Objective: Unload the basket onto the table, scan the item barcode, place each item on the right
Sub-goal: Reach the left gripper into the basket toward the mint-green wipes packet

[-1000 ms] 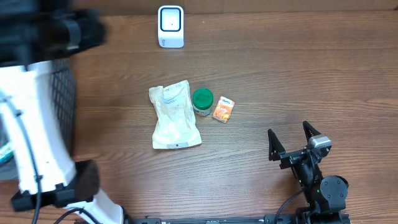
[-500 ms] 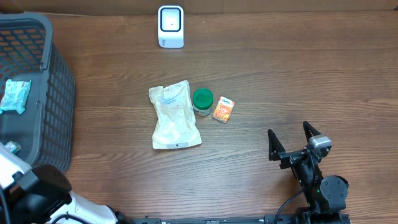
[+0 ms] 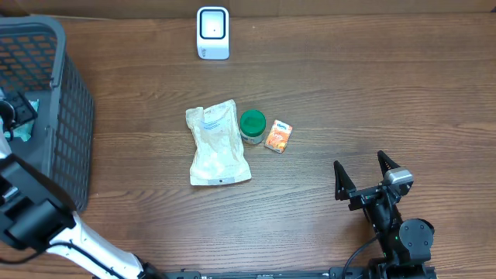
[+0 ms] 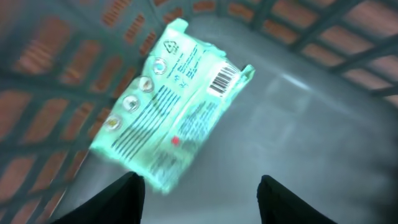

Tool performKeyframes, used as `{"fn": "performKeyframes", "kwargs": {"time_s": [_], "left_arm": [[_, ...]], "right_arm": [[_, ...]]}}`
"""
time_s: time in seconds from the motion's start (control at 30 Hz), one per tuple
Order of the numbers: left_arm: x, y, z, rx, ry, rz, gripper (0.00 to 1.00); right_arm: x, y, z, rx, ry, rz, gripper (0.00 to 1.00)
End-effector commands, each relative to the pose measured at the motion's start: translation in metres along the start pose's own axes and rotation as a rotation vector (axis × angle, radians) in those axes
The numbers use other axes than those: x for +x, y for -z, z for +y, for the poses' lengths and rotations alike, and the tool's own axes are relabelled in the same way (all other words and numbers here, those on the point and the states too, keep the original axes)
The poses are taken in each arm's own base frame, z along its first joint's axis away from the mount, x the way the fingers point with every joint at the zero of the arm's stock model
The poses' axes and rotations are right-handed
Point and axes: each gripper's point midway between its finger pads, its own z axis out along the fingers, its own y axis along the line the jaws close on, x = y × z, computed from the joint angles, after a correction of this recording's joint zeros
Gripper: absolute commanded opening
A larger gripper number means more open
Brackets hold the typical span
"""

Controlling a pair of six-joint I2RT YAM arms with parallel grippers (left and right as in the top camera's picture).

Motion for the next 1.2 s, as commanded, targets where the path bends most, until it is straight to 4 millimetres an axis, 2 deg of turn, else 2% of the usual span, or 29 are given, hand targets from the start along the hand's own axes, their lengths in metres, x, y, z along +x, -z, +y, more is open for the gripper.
{"fn": "performKeyframes", "kwargs": {"time_s": [0.0,0.13,0.33,0.37,0.43,0.57,0.7,0.77,0.87,0.97,1.03,1.07,1.17], "left_arm": [[0.017,-0.038,-0.003,-0.006,-0.083,0.059,0.62],[0.024,-0.064,0.001,-0.039,-0.089,0.079,0.63],[0.038,-0.085,0.002,-0.052,-0.092,0.121,0.61],[0.039,-0.086,0.002,-0.052,-0.092,0.124,0.58],[0.041,-0.086,0.002,-0.052,-0.092,0.132,0.46],[0.049,-0.085,0.001,-0.047,-0.094,0.166,0.06],[0.061,-0.081,-0.001,-0.039,-0.095,0.215,0.04],[0.059,-0.073,-0.003,-0.038,-0.087,0.218,0.04],[0.037,-0.048,-0.002,-0.045,-0.059,0.159,0.04],[-0.002,-0.001,0.001,-0.060,-0.015,0.031,0.04],[-0.034,0.046,0.003,-0.063,0.031,-0.091,0.04],[-0.056,0.090,-0.002,-0.031,0.062,-0.194,0.04],[-0.075,0.167,-0.032,0.115,0.041,-0.342,0.04]], "right_arm": [[0.002,0.000,-0.002,0.009,0.002,-0.005,1.00],[0.002,0.000,-0.002,0.009,0.002,-0.005,1.00],[0.002,0.000,-0.002,0.009,0.002,-0.005,1.00],[0.002,0.000,-0.002,0.009,0.002,-0.005,1.00],[0.002,0.000,-0.002,0.009,0.002,-0.005,1.00],[0.002,0.000,-0.002,0.009,0.002,-0.005,1.00],[0.002,0.000,-0.002,0.009,0.002,-0.005,1.00],[0.002,0.000,-0.002,0.009,0.002,-0.005,1.00],[0.002,0.000,-0.002,0.009,0.002,-0.005,1.00],[0.002,0.000,-0.002,0.009,0.002,-0.005,1.00],[0.002,0.000,-0.002,0.009,0.002,-0.005,1.00],[0.002,0.000,-0.002,0.009,0.002,-0.005,1.00],[0.002,0.000,-0.002,0.009,0.002,-0.005,1.00]]}}
